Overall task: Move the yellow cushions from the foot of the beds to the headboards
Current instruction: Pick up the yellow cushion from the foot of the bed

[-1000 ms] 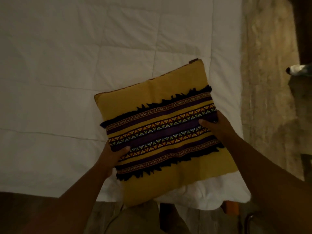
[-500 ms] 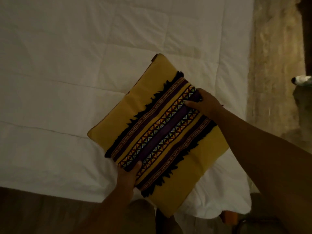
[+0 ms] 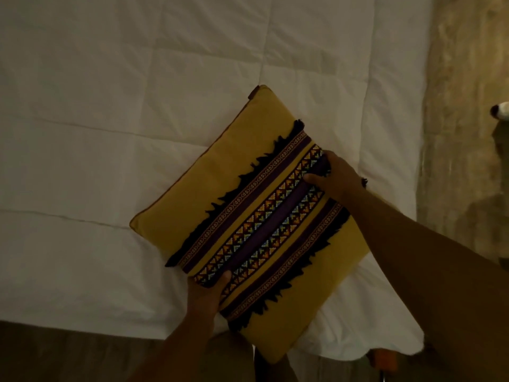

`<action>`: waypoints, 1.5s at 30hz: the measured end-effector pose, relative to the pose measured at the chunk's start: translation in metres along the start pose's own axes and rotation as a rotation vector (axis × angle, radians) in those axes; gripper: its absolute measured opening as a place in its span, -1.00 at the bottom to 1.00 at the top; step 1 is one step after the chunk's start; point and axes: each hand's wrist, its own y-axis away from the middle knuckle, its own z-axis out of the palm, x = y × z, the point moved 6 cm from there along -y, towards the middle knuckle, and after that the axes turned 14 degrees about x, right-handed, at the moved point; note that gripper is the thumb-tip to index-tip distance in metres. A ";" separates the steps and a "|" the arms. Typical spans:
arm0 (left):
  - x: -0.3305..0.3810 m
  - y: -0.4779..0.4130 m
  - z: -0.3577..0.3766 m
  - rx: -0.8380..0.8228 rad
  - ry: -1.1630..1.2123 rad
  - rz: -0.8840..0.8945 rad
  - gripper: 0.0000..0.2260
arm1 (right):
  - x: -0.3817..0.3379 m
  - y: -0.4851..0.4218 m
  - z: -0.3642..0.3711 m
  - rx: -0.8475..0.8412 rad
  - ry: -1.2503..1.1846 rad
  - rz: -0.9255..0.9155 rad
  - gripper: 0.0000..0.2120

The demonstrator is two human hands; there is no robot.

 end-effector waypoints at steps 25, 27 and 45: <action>0.249 -0.064 0.030 -0.116 -0.551 0.604 -0.11 | 0.095 0.215 0.044 0.370 -0.331 0.556 -0.11; 0.257 -0.072 0.044 -0.180 -0.603 0.621 -0.11 | 0.104 0.227 0.058 0.359 -0.446 0.639 -0.07; 0.258 -0.088 0.057 -0.274 -0.661 0.620 -0.53 | 0.116 0.230 0.090 0.292 -1.007 1.001 -0.16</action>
